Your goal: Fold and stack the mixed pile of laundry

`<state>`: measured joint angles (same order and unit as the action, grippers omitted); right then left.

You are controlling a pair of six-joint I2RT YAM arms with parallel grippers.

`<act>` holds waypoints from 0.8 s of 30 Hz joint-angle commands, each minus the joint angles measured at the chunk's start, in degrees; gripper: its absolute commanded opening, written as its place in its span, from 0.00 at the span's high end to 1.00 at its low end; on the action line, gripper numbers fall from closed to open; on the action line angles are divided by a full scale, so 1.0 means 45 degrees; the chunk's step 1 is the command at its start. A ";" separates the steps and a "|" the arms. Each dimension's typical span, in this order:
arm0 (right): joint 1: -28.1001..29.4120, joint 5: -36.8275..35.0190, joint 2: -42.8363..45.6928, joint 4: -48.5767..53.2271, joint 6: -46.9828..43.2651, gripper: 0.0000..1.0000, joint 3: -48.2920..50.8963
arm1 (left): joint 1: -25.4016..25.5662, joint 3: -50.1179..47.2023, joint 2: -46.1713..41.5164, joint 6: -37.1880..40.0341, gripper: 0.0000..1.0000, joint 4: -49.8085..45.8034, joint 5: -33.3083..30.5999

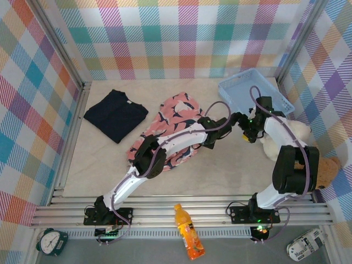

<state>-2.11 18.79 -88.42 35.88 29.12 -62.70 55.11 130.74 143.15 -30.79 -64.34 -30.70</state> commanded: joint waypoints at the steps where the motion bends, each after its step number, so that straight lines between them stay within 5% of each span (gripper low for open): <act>1: 0.0017 0.0687 0.0684 0.0171 -0.0208 0.01 0.0595 | -0.0782 0.0457 0.0350 -0.0385 0.02 -0.0195 0.0516; 3: 0.0016 0.0964 0.0934 -0.0096 -0.0159 0.00 0.1032 | -0.0988 0.0405 0.0528 -0.0357 0.10 -0.0178 0.0778; 6: 0.0029 0.1396 0.1201 -0.0745 -0.0054 0.01 0.1855 | -0.1114 0.0363 0.0611 -0.0326 0.44 -0.0181 0.1068; 11: 0.0224 0.2601 0.1024 -0.2002 0.0342 0.32 0.2898 | -0.1144 0.0370 -0.0245 -0.0418 1.00 -0.0053 0.2016; 16: 0.1161 0.3270 -0.0036 -0.3214 0.0899 0.52 0.2969 | -0.1385 0.0114 -0.1862 -0.1302 1.00 -0.0250 0.4047; 24: 0.3291 0.3179 -0.1383 -0.4745 0.2270 0.48 0.2260 | -0.1768 -0.1001 -0.3782 -0.1887 1.00 -0.0228 0.4742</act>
<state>10.74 31.35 -93.21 19.07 36.05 -50.17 48.34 128.14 129.40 -37.34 -64.27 -11.42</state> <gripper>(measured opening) 0.512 0.060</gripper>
